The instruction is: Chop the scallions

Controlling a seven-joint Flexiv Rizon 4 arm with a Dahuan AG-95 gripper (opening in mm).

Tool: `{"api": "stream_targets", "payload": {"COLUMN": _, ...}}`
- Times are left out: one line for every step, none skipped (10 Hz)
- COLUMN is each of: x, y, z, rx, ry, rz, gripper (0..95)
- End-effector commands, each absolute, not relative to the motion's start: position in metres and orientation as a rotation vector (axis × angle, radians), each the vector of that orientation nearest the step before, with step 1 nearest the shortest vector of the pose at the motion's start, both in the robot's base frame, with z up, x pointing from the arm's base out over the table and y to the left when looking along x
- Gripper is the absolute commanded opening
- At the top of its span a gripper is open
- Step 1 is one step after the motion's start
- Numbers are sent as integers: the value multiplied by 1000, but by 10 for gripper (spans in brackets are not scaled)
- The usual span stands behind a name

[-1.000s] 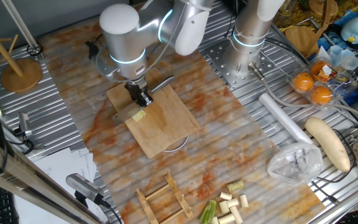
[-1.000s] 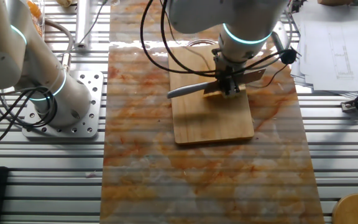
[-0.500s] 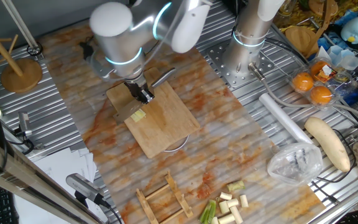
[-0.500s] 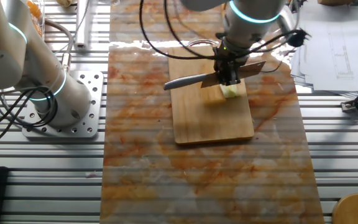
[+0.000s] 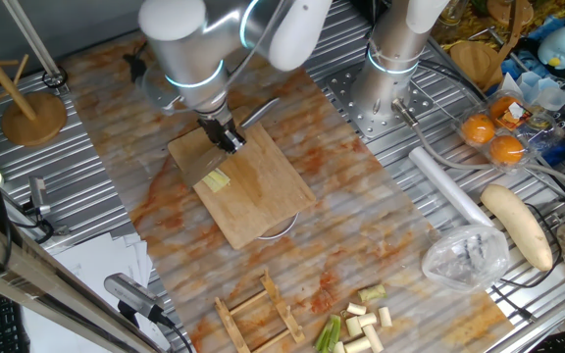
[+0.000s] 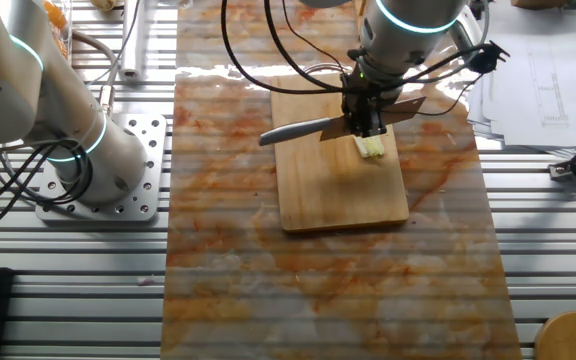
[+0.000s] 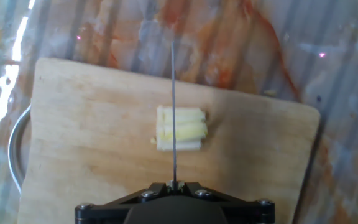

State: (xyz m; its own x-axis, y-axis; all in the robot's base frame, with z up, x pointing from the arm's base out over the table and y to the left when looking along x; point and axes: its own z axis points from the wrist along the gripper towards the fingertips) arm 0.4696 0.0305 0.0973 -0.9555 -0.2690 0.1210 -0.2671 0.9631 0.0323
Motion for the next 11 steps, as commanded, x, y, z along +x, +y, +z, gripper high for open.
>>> {"api": "stream_targets", "payload": {"x": 471, "y": 31, "z": 98, "rx": 420, "ry": -2989, "rz": -32, "gripper": 0}}
{"api": "stream_targets", "payload": {"x": 471, "y": 31, "z": 98, "rx": 427, "ry": -2993, "rz": -37, "gripper": 0}}
{"api": "stream_targets", "payload": {"x": 471, "y": 31, "z": 98, "rx": 428, "ry": -2993, "rz": -37, "gripper": 0}}
{"api": "stream_targets", "payload": {"x": 471, "y": 31, "z": 98, "rx": 435, "ry": -2995, "rz": -35, "gripper": 0}}
{"api": "stream_targets", "payload": {"x": 471, "y": 31, "z": 98, "rx": 434, "ry": -2998, "rz": -36, "gripper": 0}}
{"api": "stream_targets", "payload": {"x": 471, "y": 31, "z": 98, "rx": 430, "ry": -2996, "rz": -30, "gripper": 0}}
{"api": "stream_targets", "payload": {"x": 471, "y": 31, "z": 98, "rx": 414, "ry": -2999, "rz": -26, "gripper": 0}}
{"api": "stream_targets", "payload": {"x": 471, "y": 31, "z": 98, "rx": 404, "ry": -3001, "rz": -26, "gripper": 0}}
{"api": "stream_targets", "payload": {"x": 472, "y": 32, "z": 97, "rx": 400, "ry": -3001, "rz": -25, "gripper": 0}}
{"api": "stream_targets", "payload": {"x": 476, "y": 37, "z": 93, "rx": 401, "ry": -3001, "rz": -27, "gripper": 0}}
{"api": "stream_targets", "payload": {"x": 480, "y": 39, "z": 89, "rx": 398, "ry": -3000, "rz": -27, "gripper": 0}}
